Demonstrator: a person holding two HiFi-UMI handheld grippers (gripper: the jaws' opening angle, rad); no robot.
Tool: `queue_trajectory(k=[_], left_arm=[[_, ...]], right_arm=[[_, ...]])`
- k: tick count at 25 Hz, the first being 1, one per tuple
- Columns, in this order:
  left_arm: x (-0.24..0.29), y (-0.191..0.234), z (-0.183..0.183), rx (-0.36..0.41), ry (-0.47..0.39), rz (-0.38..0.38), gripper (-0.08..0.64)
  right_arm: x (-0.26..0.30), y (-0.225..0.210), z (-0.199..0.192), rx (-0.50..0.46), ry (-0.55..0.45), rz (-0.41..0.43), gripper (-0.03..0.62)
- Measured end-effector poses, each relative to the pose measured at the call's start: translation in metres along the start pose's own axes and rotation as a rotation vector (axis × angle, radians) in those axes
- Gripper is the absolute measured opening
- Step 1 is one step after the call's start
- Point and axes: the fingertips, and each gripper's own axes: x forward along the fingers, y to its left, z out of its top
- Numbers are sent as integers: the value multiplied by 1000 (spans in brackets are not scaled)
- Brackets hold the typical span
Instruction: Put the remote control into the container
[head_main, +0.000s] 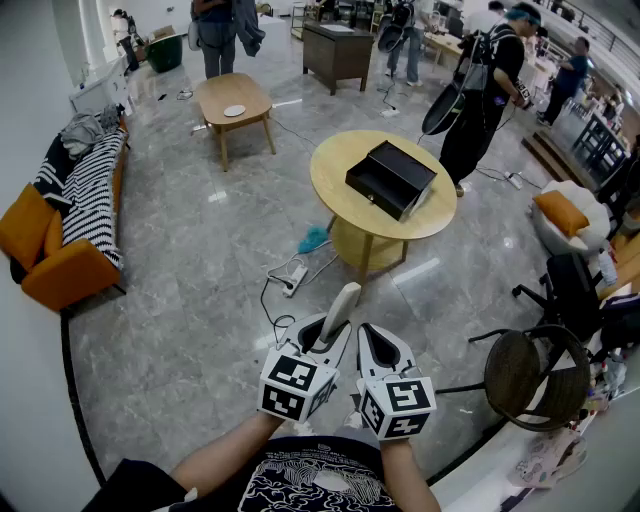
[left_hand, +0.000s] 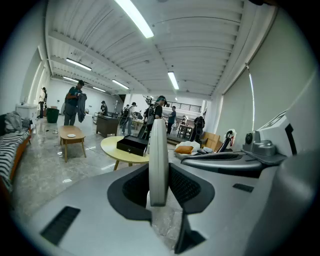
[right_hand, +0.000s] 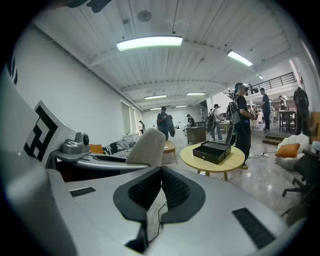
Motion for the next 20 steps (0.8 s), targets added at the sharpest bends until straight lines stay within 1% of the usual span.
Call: queue_trajectory(k=[9, 14, 20], left_arm=[[-18, 10, -5, -2, 3, -21, 112], [-15, 13, -10, -4, 13, -31, 112], [-7, 18, -3, -4, 7, -29, 112]], right_arm=[[0, 21, -1, -5, -12, -28, 23], [3, 21, -5, -3, 2, -34, 23], [14, 19, -2, -6, 2, -27, 23]])
